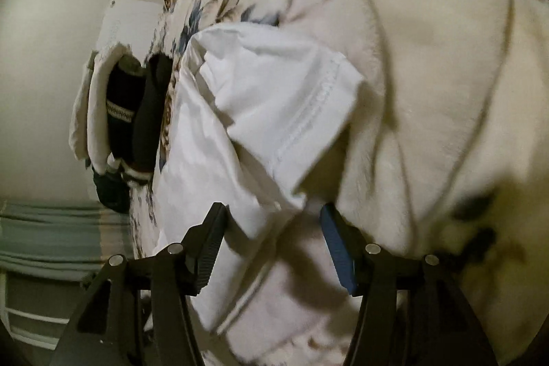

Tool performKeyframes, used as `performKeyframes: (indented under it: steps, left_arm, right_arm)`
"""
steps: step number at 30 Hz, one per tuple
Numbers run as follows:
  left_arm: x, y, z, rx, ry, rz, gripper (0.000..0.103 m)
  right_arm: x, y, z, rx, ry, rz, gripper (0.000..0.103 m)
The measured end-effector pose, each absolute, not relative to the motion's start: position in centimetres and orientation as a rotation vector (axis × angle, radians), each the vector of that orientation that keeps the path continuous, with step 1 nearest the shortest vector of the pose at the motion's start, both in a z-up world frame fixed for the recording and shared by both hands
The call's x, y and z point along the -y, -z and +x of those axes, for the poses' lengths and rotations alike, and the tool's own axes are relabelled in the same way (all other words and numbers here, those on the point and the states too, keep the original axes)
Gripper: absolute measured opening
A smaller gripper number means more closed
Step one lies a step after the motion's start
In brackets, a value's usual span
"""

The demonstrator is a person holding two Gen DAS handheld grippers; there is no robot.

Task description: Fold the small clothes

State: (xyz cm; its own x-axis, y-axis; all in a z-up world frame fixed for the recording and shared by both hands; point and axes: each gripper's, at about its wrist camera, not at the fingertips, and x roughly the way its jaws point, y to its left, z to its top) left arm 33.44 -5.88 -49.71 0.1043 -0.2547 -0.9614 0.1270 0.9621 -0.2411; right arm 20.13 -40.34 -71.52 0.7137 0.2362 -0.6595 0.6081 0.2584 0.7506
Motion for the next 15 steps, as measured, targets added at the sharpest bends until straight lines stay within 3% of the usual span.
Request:
performKeyframes:
  steps: [8,15]
  left_arm:
    - [6.4,50.1,33.7,-1.447,0.28,-0.087,0.087]
    - [6.3,50.4,33.7,-1.452,0.275,-0.087,0.087]
  right_arm:
    - [40.9,71.4,21.2,-0.656,0.318,1.305,0.061]
    - [39.3,70.0,22.8,-0.69,0.24,1.208,0.061]
